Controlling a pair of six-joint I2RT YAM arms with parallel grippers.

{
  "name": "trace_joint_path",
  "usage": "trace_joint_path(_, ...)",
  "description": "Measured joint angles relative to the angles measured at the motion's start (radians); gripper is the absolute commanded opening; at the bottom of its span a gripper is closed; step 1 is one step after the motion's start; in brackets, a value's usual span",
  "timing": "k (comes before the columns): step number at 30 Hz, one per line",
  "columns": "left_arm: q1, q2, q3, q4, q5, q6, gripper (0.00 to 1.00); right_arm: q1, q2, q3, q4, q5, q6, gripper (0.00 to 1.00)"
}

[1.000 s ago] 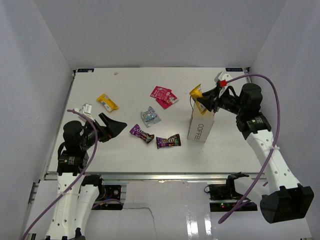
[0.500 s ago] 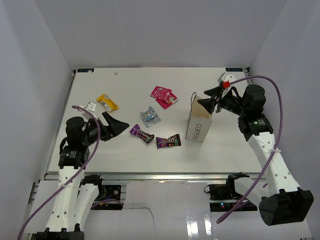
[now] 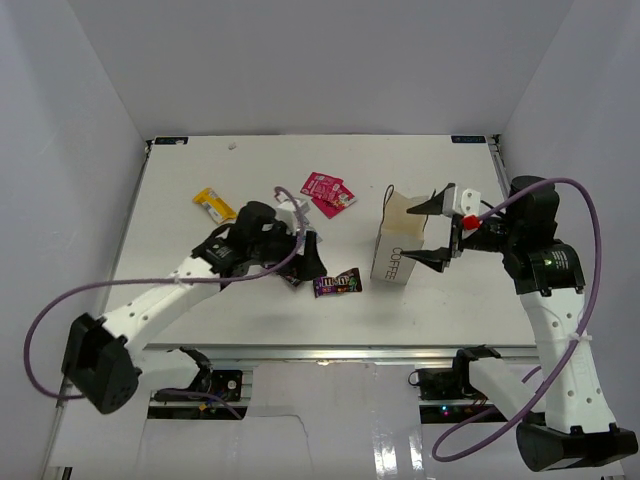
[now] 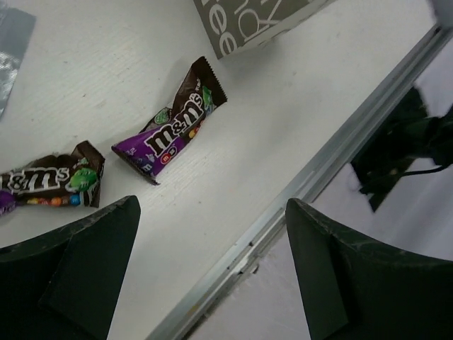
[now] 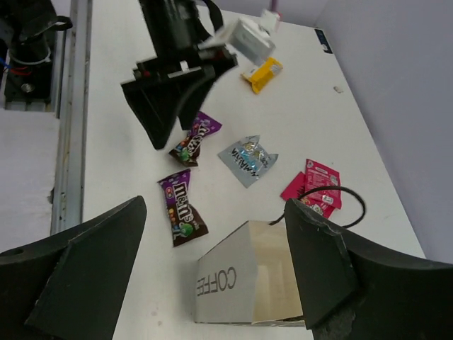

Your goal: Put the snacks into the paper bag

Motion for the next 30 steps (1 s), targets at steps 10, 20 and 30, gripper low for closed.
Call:
trace_joint_path(10, -0.187, 0.489, 0.196, 0.059, -0.184, 0.380, 0.88, -0.043, -0.089, -0.104, -0.146, -0.016, -0.101, 0.84)
trace_joint_path(20, -0.206, 0.625, 0.241, 0.099, -0.176, 0.521, 0.72, -0.068, -0.087, -0.114, -0.162, -0.016, -0.104, 0.84)
trace_joint_path(30, -0.208, 0.634, 0.177, 0.153, -0.100, 0.514, 0.29, -0.083, -0.072, -0.114, -0.162, -0.016, -0.100, 0.84)
